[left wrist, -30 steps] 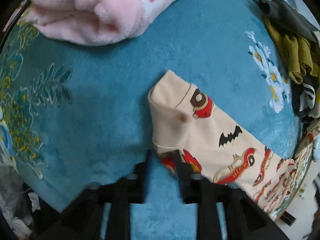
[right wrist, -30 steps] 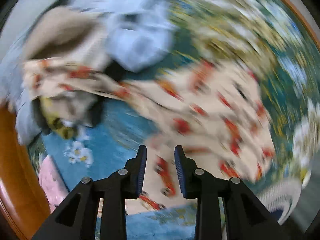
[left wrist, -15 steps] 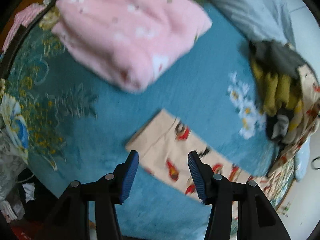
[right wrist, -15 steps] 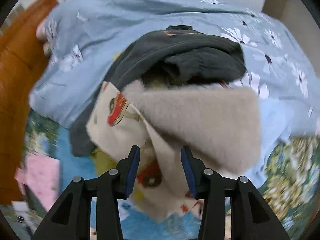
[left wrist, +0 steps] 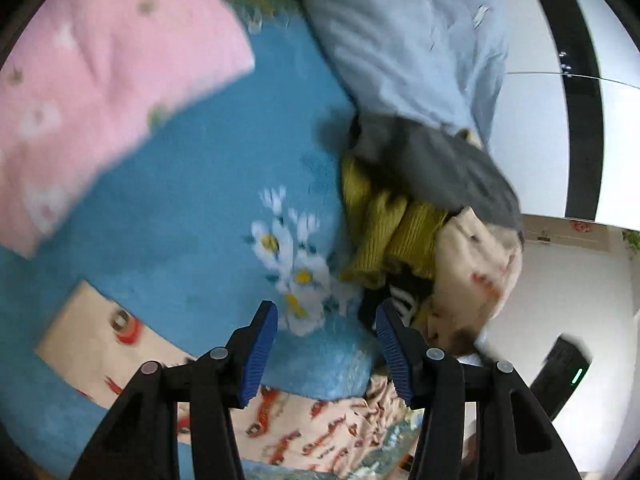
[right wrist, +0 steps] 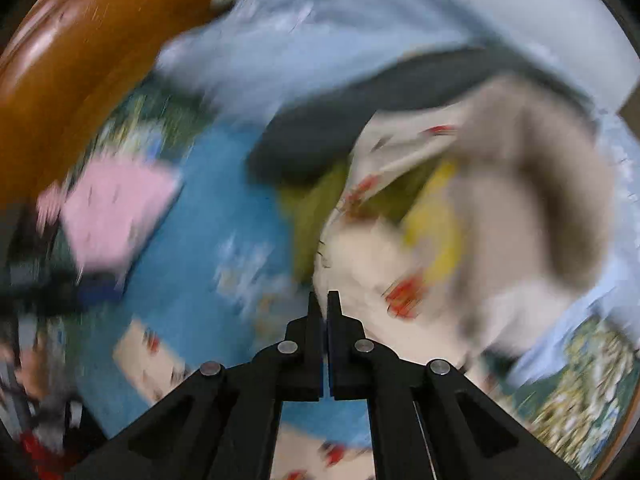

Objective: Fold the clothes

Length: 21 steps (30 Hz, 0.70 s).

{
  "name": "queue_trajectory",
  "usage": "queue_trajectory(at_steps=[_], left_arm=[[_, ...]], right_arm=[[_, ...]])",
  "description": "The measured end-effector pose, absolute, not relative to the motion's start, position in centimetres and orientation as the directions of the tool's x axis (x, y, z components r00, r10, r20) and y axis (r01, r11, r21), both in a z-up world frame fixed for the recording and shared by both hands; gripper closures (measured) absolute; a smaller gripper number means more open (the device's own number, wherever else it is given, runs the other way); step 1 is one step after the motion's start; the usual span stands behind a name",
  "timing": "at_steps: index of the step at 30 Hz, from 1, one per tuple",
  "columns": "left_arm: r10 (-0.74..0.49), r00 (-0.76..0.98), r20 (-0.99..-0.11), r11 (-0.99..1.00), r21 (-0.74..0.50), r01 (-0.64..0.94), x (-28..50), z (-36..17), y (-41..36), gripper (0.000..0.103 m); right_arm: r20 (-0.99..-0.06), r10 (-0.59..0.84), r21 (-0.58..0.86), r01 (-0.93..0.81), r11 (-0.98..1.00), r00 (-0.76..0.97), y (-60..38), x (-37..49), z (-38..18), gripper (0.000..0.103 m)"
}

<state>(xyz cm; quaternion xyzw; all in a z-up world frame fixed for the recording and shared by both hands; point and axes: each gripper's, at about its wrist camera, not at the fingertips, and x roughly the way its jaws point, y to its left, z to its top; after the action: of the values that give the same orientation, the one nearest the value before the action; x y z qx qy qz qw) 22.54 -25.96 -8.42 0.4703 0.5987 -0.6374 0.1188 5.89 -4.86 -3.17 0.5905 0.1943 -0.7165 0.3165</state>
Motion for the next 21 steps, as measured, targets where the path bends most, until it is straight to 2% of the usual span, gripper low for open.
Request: queue_trajectory(at_steps=[5, 7, 8, 9, 13, 17, 21], left_arm=[[0.476, -0.437, -0.764, -0.245, -0.592, 0.768, 22.9, -11.6, -22.9, 0.048], [0.498, -0.386, -0.777, -0.283, -0.566, 0.774, 22.5, -12.5, -21.6, 0.048], [0.498, -0.361, -0.789, -0.317, -0.553, 0.771, 22.2, -12.7, -21.0, 0.048], [0.496, -0.339, -0.799, -0.351, -0.542, 0.764, 21.9, -12.9, -20.3, 0.048], [0.487, -0.282, -0.826, -0.479, -0.523, 0.705, 19.1, -13.3, -17.7, 0.047], [0.463, -0.219, -0.859, -0.629, -0.492, 0.602, 13.5, -14.3, -14.0, 0.046], [0.385, -0.127, -0.914, -0.782, -0.396, 0.482, 7.9, -16.2, -9.7, 0.046]], right_arm=[[-0.988, -0.087, 0.152, 0.66, -0.736, 0.13, -5.5, 11.3, -11.5, 0.1], [-0.979, -0.11, 0.197, 0.634, -0.748, 0.174, -4.6, 12.5, -11.9, 0.084], [-0.973, -0.134, 0.223, 0.619, -0.753, 0.187, -4.0, 12.8, -11.7, 0.062], [-0.97, -0.149, 0.238, 0.609, -0.757, 0.193, -3.5, 13.2, -11.4, 0.05], [-0.971, -0.171, 0.235, 0.526, -0.818, 0.169, 0.4, 12.1, -9.6, 0.049], [-0.977, -0.157, 0.199, 0.363, -0.91, 0.14, 5.6, 10.2, -8.9, 0.049], [-0.982, -0.145, 0.17, 0.229, -0.958, 0.123, 9.7, 9.7, -8.4, 0.049]])
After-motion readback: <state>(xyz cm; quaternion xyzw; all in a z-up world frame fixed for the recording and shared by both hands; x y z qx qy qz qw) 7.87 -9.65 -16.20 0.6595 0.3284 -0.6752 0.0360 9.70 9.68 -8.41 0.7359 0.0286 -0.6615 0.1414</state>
